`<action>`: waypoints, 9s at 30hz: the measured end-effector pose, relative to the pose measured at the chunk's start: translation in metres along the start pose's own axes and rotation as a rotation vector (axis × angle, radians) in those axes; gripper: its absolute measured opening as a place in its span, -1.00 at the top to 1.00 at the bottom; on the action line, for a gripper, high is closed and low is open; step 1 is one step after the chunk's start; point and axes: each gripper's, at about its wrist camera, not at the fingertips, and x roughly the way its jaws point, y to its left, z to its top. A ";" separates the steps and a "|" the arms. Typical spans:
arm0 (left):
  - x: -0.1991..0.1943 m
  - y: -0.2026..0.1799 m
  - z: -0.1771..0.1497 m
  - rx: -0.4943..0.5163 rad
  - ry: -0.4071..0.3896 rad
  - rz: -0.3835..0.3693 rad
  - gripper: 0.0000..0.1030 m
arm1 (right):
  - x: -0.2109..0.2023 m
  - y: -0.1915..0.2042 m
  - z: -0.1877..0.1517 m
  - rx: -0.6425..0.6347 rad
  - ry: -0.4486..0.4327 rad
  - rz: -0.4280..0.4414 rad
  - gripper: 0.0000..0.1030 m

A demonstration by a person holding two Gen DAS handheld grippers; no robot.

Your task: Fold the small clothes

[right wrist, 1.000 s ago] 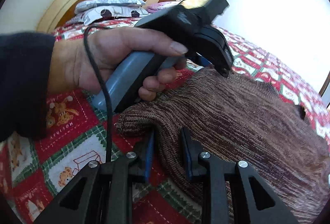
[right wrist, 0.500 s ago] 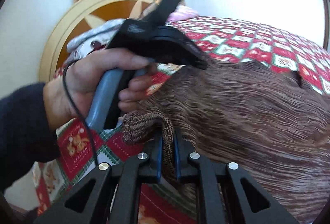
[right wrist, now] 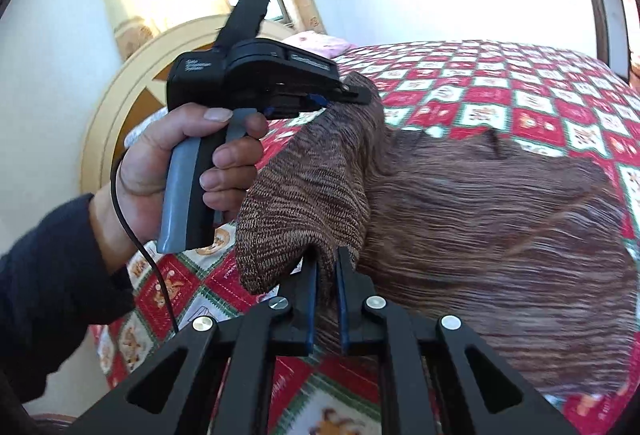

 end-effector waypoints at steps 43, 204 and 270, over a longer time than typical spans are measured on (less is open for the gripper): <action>0.044 -0.171 -0.086 0.619 -0.134 0.288 -0.53 | -0.129 -0.192 -0.082 0.512 -0.027 -0.184 0.92; 0.055 -0.093 -0.135 0.314 0.137 -0.073 -0.69 | 0.032 -0.291 0.043 0.504 0.063 0.008 0.22; -0.130 -0.079 -0.157 0.350 -0.073 0.152 0.45 | -0.013 -0.066 0.042 0.230 -0.042 0.075 0.59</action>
